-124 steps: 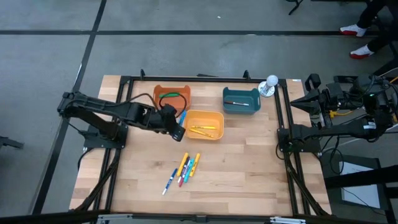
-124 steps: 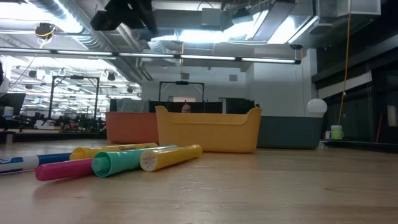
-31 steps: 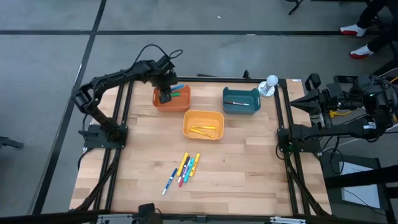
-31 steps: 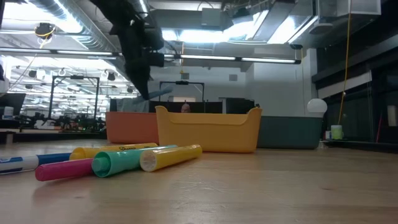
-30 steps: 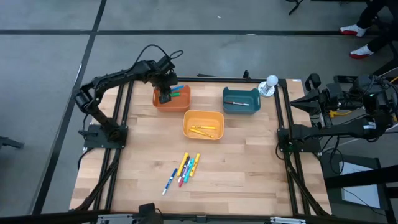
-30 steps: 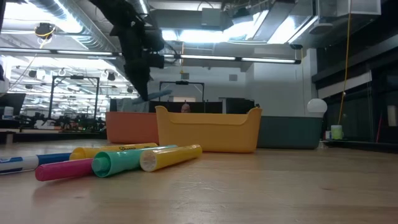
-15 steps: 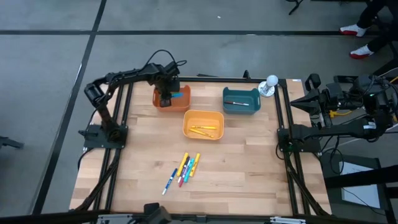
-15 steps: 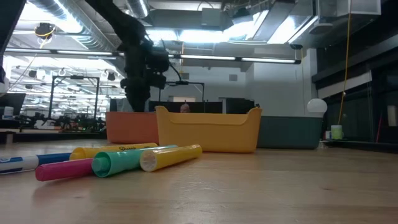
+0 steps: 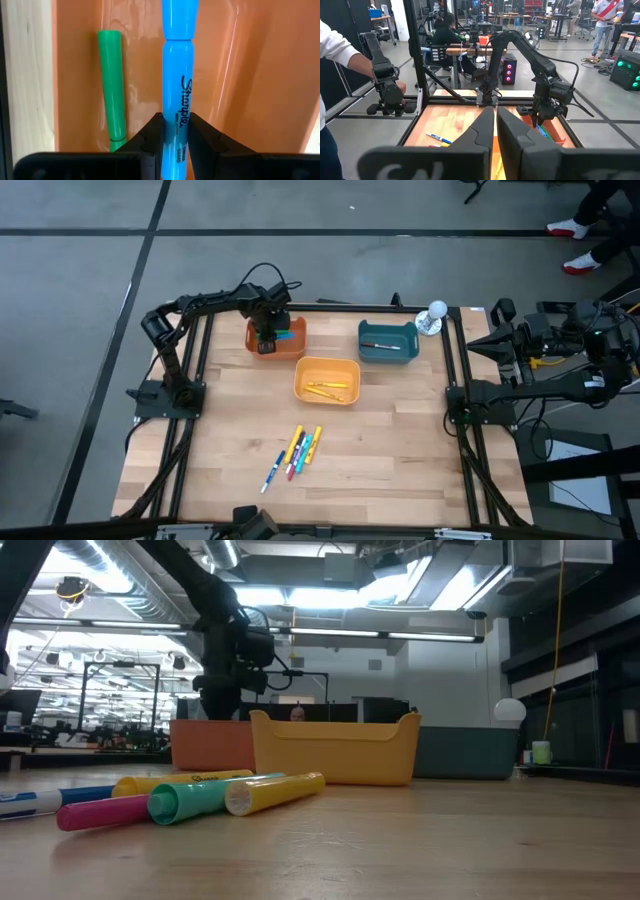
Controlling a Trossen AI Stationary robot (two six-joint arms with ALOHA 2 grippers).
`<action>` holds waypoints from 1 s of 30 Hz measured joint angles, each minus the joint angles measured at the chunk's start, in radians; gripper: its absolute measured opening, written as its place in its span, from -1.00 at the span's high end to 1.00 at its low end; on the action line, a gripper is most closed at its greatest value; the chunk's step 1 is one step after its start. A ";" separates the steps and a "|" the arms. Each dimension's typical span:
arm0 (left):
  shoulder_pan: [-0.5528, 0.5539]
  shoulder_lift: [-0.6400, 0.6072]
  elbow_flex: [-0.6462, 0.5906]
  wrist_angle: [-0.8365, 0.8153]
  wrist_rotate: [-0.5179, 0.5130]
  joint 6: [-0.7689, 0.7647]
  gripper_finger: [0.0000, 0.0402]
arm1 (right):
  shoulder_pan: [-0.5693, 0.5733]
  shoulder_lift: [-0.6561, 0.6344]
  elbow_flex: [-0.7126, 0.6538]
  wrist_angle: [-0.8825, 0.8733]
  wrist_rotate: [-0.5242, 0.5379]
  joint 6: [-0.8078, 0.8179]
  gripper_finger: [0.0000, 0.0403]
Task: Pick & Place Markers
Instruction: Put the left big blue highlighter pen into the orange bin, then put the left big yellow highlighter pen into the orange bin
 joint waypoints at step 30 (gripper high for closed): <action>0.000 0.000 0.000 -0.008 -0.069 -0.036 0.29 | 0.000 0.000 0.000 0.000 0.000 0.000 0.88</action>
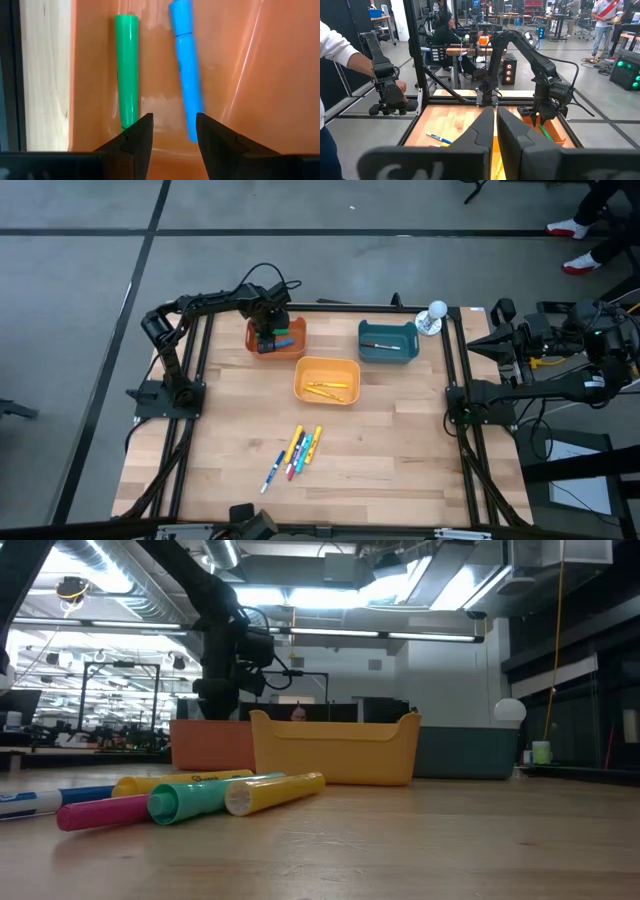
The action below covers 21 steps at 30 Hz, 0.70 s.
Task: Pick & Place Markers
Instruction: Put the left big yellow highlighter pen into the orange bin
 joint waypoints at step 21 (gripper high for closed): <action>0.000 -0.006 0.000 -0.060 -0.018 -0.026 0.98 | 0.000 0.000 0.000 0.000 0.000 0.000 0.88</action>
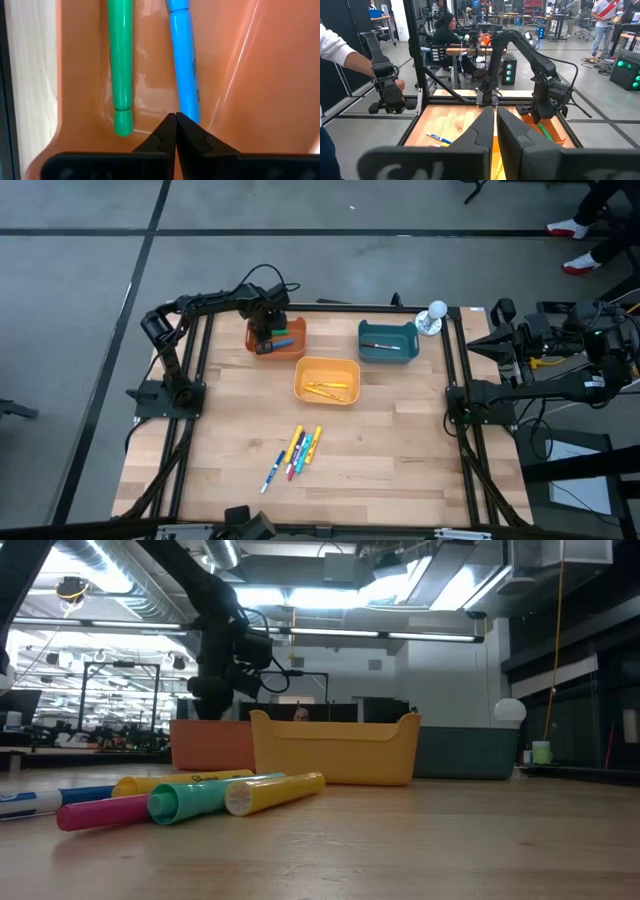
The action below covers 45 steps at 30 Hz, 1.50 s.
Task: Pick & Place Markers
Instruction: Put the left big yellow highlighter pen into the orange bin
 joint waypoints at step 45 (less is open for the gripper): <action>-0.435 -0.430 0.129 -0.060 0.092 -0.616 0.99 | 0.000 0.000 0.000 0.000 0.000 0.000 0.88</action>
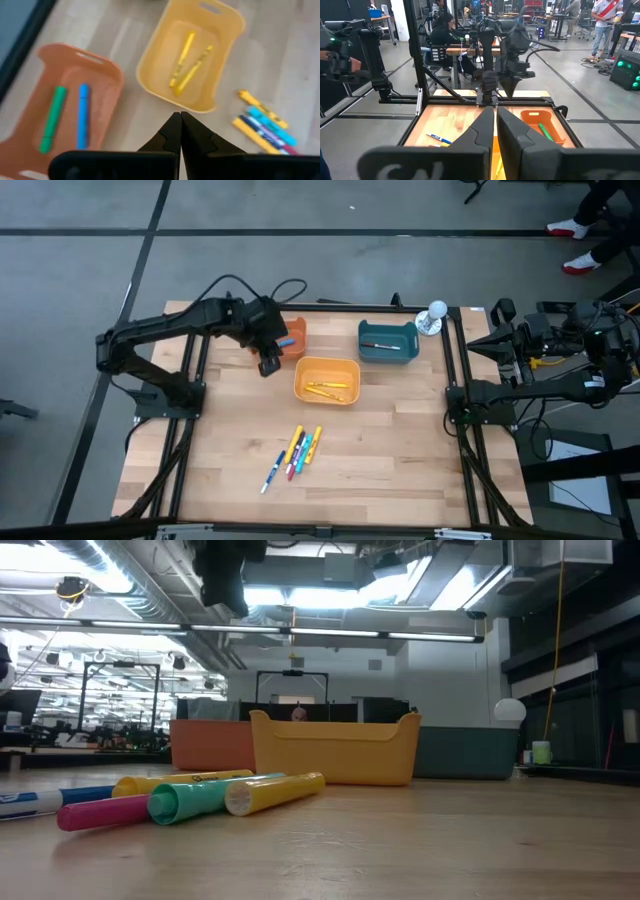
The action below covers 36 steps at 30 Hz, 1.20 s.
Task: Pick & Place Markers
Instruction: Put the left big yellow highlighter pen into the orange bin
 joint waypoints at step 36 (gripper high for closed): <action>-0.548 0.000 0.000 0.030 -0.070 -0.718 0.99 | 0.000 0.000 0.000 0.000 0.000 0.000 0.88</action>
